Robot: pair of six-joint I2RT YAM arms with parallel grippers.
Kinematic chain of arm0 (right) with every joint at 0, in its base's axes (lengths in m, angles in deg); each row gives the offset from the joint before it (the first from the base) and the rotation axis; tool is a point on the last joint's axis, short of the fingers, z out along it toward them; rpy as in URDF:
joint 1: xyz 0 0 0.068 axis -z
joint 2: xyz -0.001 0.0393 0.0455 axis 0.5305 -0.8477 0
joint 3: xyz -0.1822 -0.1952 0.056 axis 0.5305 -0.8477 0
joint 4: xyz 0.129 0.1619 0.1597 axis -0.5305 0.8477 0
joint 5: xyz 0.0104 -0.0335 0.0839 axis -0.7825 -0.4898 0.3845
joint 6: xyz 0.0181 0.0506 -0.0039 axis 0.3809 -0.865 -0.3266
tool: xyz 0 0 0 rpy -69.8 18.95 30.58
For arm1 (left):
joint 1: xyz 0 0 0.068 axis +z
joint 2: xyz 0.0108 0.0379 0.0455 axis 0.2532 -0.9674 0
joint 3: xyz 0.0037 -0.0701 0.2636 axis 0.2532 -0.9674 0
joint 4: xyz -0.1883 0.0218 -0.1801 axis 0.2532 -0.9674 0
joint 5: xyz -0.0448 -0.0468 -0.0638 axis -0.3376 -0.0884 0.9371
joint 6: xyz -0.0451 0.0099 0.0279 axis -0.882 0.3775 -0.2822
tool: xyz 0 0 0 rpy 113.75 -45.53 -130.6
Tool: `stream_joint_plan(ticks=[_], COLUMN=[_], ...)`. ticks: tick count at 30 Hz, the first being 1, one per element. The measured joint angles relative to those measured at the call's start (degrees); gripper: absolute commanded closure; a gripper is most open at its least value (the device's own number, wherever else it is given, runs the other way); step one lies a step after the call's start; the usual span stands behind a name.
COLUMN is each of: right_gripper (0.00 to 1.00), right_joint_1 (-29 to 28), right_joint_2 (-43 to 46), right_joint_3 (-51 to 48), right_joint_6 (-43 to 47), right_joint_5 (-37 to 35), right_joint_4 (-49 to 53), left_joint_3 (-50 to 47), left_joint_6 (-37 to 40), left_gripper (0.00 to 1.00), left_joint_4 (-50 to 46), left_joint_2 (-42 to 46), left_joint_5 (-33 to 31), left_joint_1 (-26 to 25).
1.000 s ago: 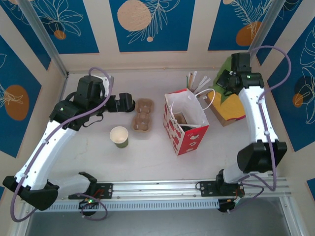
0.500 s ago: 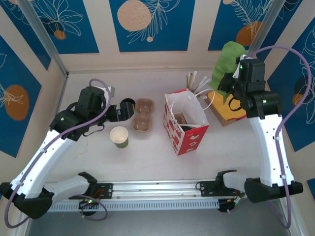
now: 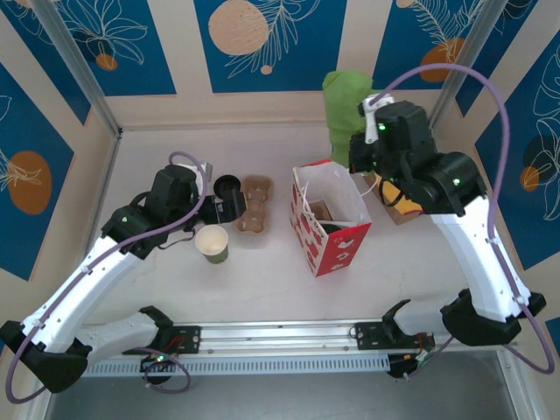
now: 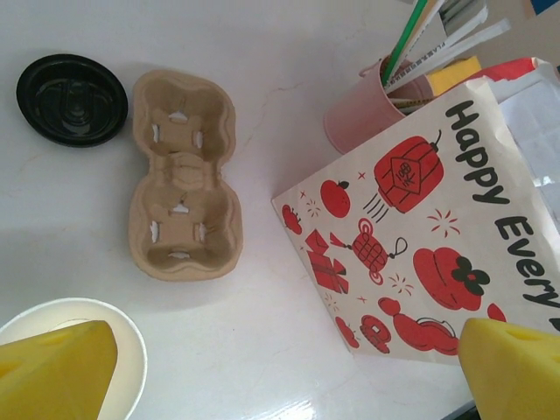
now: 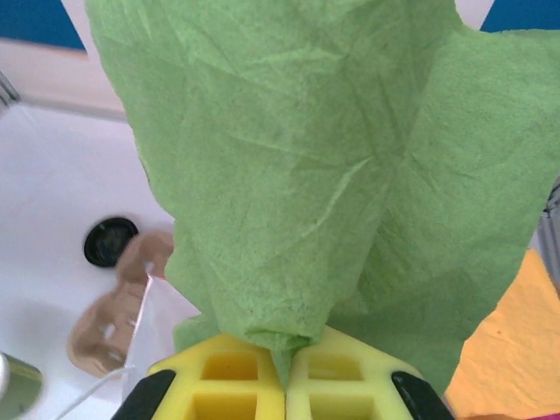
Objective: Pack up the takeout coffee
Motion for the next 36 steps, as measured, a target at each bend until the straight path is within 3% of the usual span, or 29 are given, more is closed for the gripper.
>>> stream_joint_plan(ticks=[5, 12, 36], right_gripper=[1.00, 1.00, 1.00], right_joint_1=[-5.88, -8.39, -9.33], right_joint_2=[-3.74, -4.00, -6.29], right_joint_3=[0.11, -3.23, -9.18], right_joint_6=[1.09, -0.55, -6.73], right_joint_5=[-6.10, -8.81, -2.10], right_joint_4=[6.23, 12.87, 18.78], left_joint_3=[-0.02, -0.02, -1.11], left_joint_6=[0.04, 0.92, 1.11], left_gripper=[0.00, 0.00, 0.00], left_joint_4=[0.24, 0.24, 1.31], left_joint_2=[0.42, 0.42, 0.59], left_joint_5=[-0.90, -1.53, -2.64], left_joint_1=[-0.04, -0.15, -0.17])
